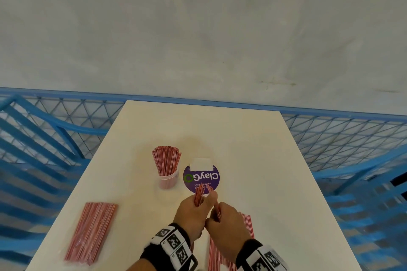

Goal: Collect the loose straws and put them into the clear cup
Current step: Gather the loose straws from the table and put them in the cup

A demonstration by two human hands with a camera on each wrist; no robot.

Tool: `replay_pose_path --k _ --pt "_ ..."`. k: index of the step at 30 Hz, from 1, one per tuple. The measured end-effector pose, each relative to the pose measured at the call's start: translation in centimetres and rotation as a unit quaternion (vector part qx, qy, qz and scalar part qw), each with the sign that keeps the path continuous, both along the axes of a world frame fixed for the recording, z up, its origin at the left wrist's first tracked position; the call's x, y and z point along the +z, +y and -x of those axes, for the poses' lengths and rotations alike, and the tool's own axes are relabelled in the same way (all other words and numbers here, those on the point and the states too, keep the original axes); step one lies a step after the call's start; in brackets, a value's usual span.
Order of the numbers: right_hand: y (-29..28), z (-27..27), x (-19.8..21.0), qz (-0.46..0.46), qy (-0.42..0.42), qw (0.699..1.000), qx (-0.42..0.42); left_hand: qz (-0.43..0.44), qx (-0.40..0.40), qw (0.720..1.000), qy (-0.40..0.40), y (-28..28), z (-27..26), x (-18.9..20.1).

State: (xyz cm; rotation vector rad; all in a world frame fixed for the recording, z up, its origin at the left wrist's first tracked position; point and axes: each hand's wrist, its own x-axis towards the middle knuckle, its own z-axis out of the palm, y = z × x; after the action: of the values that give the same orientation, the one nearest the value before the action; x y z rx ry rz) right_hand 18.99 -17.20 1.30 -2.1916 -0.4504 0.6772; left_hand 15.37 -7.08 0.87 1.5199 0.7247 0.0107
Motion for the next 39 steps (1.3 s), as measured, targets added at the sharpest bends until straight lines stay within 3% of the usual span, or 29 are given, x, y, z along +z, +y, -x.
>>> replay_pose_path --k 4,7,9,13,15,20,27,30,33,35,38,39 --pt "1.2 0.8 0.5 0.042 -0.040 0.993 0.098 -0.036 -0.020 0.999 -0.013 1.1 0.3 0.0" --pt "1.8 1.3 0.5 0.098 -0.044 0.987 0.117 -0.076 -0.027 0.997 -0.017 2.2 0.5 0.1" --pt "2.1 1.3 0.6 0.117 0.007 0.986 0.116 -0.110 -0.028 0.993 -0.022 3.0 0.7 0.5" --pt "2.5 1.6 1.2 0.109 0.185 0.970 0.115 -0.140 -0.037 0.988 -0.047 4.7 1.1 1.6" --pt "3.0 1.9 1.4 0.107 0.228 0.962 0.103 -0.126 -0.035 0.990 -0.057 5.1 1.2 2.0" --pt "4.9 2.6 0.7 0.152 0.139 0.970 0.127 -0.039 0.016 0.996 -0.075 5.1 1.6 3.5" --pt "5.6 2.9 1.4 0.153 0.096 0.972 0.151 0.047 0.012 0.992 -0.119 5.0 2.0 4.4" --pt "5.2 2.7 1.9 0.136 0.172 0.968 0.121 0.040 0.008 0.990 -0.134 5.2 2.2 5.5" --pt "4.1 2.8 2.0 0.083 0.269 0.955 0.096 0.060 0.057 0.983 -0.164 6.2 2.0 6.9" --pt "3.5 3.2 1.8 -0.003 0.371 0.928 0.045 0.073 0.071 0.977 -0.189 6.6 1.9 7.6" --pt "3.3 3.3 2.8 -0.173 0.533 0.824 -0.080 0.073 0.079 0.974 -0.202 6.2 2.1 7.7" --pt "3.3 3.2 3.2 -0.203 0.537 0.813 -0.096 0.075 0.082 0.974 -0.198 6.0 2.3 7.5"
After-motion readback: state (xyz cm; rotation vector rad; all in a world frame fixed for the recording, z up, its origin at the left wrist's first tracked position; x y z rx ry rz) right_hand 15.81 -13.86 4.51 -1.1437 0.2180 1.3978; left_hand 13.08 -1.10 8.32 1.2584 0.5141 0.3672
